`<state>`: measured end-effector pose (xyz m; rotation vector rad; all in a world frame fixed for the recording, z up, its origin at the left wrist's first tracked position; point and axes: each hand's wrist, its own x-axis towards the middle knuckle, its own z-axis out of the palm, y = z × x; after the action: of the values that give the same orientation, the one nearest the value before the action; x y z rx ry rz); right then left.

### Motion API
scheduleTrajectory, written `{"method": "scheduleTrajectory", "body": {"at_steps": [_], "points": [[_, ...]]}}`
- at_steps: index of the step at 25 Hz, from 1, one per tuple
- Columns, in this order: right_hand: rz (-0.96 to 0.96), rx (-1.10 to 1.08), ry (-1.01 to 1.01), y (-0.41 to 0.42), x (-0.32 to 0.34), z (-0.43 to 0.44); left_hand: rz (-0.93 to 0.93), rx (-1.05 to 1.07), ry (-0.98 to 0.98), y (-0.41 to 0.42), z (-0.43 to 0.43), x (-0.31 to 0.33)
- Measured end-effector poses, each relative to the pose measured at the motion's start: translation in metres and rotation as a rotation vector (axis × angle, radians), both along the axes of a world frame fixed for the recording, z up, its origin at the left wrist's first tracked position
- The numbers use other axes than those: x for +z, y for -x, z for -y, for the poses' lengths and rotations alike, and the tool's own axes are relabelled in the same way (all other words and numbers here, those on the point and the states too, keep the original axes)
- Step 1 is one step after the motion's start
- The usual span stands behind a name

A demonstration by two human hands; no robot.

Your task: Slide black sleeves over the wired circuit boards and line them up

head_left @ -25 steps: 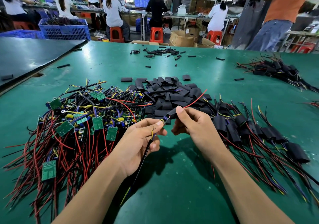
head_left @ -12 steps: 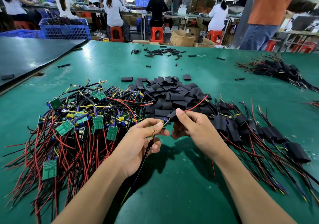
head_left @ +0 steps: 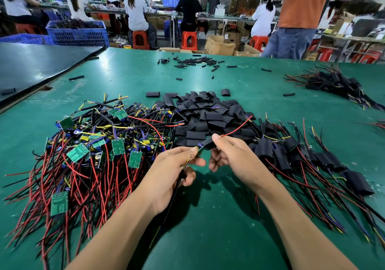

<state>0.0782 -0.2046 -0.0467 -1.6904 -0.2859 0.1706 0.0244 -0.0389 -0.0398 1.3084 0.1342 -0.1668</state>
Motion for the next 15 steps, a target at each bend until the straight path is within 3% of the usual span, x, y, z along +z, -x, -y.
{"method": "scheduleTrajectory", "body": {"at_steps": [5,9,12,15], "points": [[-0.003,0.026,0.091,0.0048,0.0002,-0.0057,0.019,-0.022,-0.006,-0.0005,-0.0037,0.0013],[-0.008,-0.012,0.029,0.0053,0.0032,-0.0063,0.015,-0.061,0.041,-0.0013,-0.0023,0.0013],[0.082,-0.181,0.119,0.0062,-0.0008,-0.0078,-0.024,-0.056,0.052,-0.0022,-0.0012,-0.0001],[0.154,-0.339,0.055,0.0058,-0.0034,-0.0063,-0.056,-0.053,0.055,-0.0024,0.0007,-0.0019]]}}
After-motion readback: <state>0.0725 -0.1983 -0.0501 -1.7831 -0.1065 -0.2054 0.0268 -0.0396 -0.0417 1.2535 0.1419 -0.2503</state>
